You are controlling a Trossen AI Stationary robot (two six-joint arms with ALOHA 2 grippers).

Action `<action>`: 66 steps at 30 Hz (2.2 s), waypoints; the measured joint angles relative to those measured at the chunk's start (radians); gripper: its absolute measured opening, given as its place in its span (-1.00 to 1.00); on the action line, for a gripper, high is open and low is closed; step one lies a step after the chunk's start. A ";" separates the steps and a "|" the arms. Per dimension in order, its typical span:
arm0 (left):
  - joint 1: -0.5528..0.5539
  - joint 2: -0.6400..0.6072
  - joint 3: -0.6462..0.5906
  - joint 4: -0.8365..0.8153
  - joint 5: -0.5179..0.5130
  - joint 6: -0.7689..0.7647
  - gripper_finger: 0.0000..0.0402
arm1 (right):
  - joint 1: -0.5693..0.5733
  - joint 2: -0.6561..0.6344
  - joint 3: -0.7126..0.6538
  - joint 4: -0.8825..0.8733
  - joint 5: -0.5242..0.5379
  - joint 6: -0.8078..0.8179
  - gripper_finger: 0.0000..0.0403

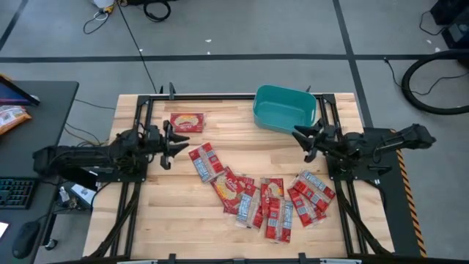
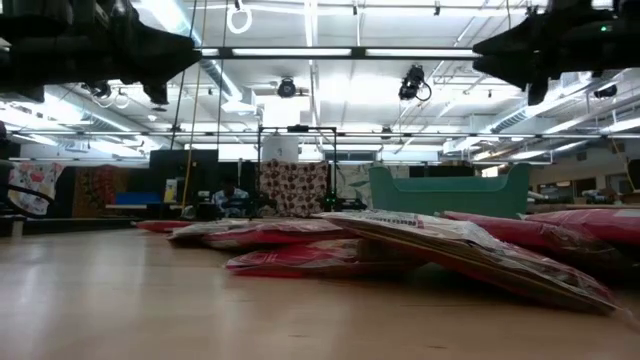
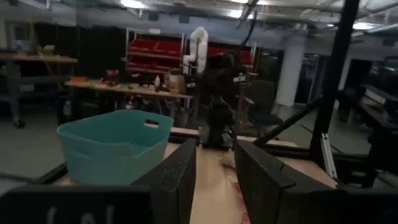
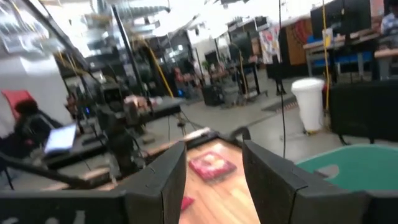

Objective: Sort popcorn bags into baskets
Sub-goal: Put the red popcorn bag into the green bin

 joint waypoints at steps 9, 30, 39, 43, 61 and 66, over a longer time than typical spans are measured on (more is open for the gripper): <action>0.000 0.010 0.000 0.053 -0.003 0.032 -0.42 | -0.007 0.352 0.132 -0.014 -0.075 0.136 -0.19; -0.064 0.010 0.000 0.012 -0.005 0.029 -0.42 | 0.043 0.927 0.848 -0.732 0.007 0.423 -0.19; -0.080 0.010 0.000 0.249 -0.005 0.047 -0.42 | 0.203 1.127 1.035 -1.117 -0.080 0.658 -0.19; -0.080 0.010 0.000 0.288 -0.004 -0.021 -0.42 | 0.286 1.183 1.038 -1.298 -0.139 0.919 -0.19; -0.080 0.010 0.000 0.215 0.005 -0.100 -0.42 | 0.331 1.263 1.038 -1.756 -0.534 1.297 0.20; -0.080 0.010 0.000 0.212 0.004 -0.082 -0.42 | 0.317 1.336 1.038 -1.741 -0.518 1.275 0.35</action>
